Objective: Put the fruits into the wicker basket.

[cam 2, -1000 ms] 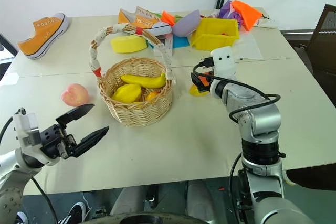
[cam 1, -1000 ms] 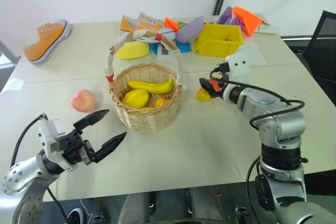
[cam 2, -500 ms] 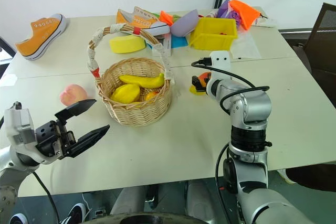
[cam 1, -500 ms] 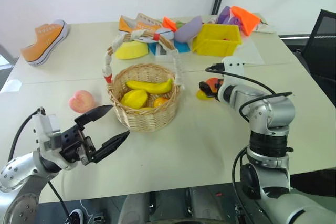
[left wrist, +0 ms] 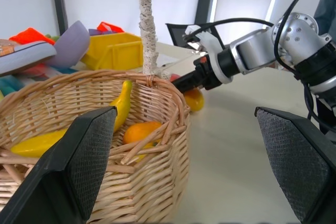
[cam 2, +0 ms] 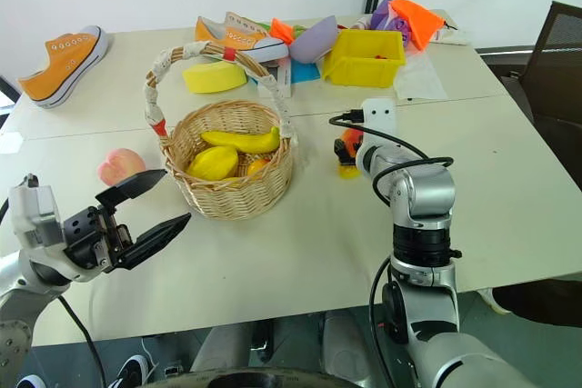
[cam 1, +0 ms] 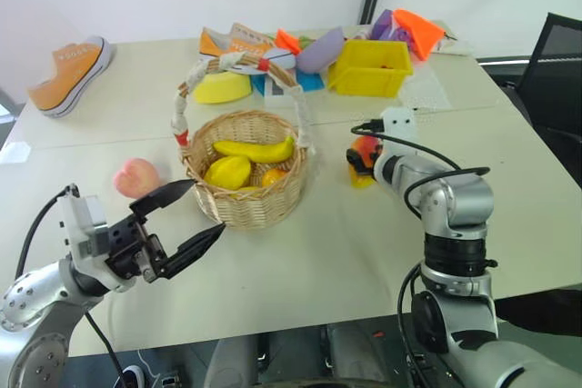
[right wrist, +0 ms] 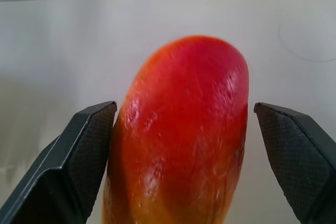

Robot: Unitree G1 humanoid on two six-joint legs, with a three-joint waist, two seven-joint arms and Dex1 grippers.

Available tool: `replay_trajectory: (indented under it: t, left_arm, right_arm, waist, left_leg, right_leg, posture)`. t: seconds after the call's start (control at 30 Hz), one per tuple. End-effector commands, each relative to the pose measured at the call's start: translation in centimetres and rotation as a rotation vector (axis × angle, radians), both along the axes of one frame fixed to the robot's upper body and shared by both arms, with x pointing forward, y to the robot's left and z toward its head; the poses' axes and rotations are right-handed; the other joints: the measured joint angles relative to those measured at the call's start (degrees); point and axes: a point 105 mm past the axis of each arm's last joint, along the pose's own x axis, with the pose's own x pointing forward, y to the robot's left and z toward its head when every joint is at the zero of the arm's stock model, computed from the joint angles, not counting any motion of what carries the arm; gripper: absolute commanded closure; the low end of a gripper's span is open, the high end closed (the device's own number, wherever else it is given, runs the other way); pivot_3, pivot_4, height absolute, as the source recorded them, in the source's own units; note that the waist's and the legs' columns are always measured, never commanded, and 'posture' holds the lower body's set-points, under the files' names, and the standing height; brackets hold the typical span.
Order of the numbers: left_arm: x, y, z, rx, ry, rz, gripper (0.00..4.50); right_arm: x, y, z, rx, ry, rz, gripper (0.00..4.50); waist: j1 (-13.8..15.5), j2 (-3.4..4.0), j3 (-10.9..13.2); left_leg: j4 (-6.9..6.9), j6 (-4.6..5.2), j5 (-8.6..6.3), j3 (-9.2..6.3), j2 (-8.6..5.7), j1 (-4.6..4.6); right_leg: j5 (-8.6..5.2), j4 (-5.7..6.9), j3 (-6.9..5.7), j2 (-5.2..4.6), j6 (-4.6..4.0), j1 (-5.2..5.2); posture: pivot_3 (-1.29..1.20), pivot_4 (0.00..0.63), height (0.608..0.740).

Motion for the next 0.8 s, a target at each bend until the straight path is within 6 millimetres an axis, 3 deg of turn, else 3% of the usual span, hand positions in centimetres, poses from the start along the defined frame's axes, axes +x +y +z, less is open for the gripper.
replay_trajectory:
  t: [0.03, 0.23, 0.37, 0.5, 0.63, 0.73, 0.8]
  left_arm:
    - [-0.8, -0.8, 0.4, -0.011, 0.011, -0.056, 0.0]
    - [-0.3, 0.0, 0.6, -0.006, 0.002, -0.026, 0.0]
    - [-0.3, -0.2, 0.6, -0.008, 0.001, -0.027, 0.0]
    - [-0.2, -0.2, 0.4, -0.007, 0.0, -0.022, 0.0]
    - [-0.3, 0.1, 0.3, -0.014, 0.002, -0.007, 0.0]
    - [-0.3, 0.5, 0.1, -0.018, 0.005, 0.015, 0.0]
    - [-0.3, 0.9, -0.2, -0.016, 0.01, 0.034, 0.0]
  right_arm:
    - [-0.1, -0.7, 0.2, 0.009, -0.01, -0.014, 0.12]
    - [0.2, -0.3, 0.8, 0.028, -0.042, -0.003, 0.12]
    - [0.2, -0.1, 1.1, -0.005, -0.065, 0.035, 1.79]
    - [-0.1, -0.7, 1.0, -0.005, -0.06, 0.027, 1.79]
    - [-0.4, -1.7, 3.7, 0.037, -0.227, 0.065, 1.79]
    - [-3.1, -0.6, 6.4, 0.076, -0.464, 0.334, 1.79]
    - [-5.7, 0.3, 6.8, 0.097, -0.526, 0.52, 1.79]
  waist:
    - [-0.05, 0.0, 0.0]
    - [-0.09, 0.03, 0.02]
    - [-0.08, 0.03, 0.02]
    - [-0.03, 0.03, 0.02]
    - [0.09, 0.03, 0.02]
    - [0.41, 0.03, 0.02]
    - [0.37, 0.01, 0.03]
  left_leg:
    - [0.0, 0.0, 0.0, 0.0, 0.0, 0.0]
    - [-0.05, -0.01, 0.01, 0.0, 0.01, 0.01]
    - [-0.06, -0.01, 0.01, 0.01, 0.01, 0.0]
    - [-0.07, -0.01, 0.01, 0.01, 0.01, 0.0]
    - [-0.07, -0.01, 0.01, 0.01, 0.01, -0.01]
    - [-0.1, 0.0, 0.0, 0.01, 0.0, -0.02]
    - [-0.14, 0.02, -0.01, 0.01, 0.01, 0.0]
  right_leg:
    - [0.0, 0.0, 0.0, 0.0, 0.0, 0.0]
    - [0.0, 0.02, 0.0, 0.0, 0.0, -0.04]
    - [0.0, -0.01, 0.0, 0.0, 0.0, -0.04]
    - [0.0, 0.0, 0.0, 0.0, 0.0, -0.04]
    - [0.0, -0.02, 0.0, 0.0, 0.0, -0.04]
    - [0.0, -0.11, 0.0, 0.0, 0.01, -0.01]
    - [0.01, -0.13, 0.0, 0.01, 0.05, 0.01]
  posture:
    - [0.0, 0.15, 0.74]
    - [0.0, 0.15, 0.74]
    - [0.0, 0.15, 0.74]
    - [0.0, 0.15, 0.74]
    - [0.0, 0.15, 0.74]
    - [0.0, 0.15, 0.74]
    - [0.0, 0.15, 0.74]
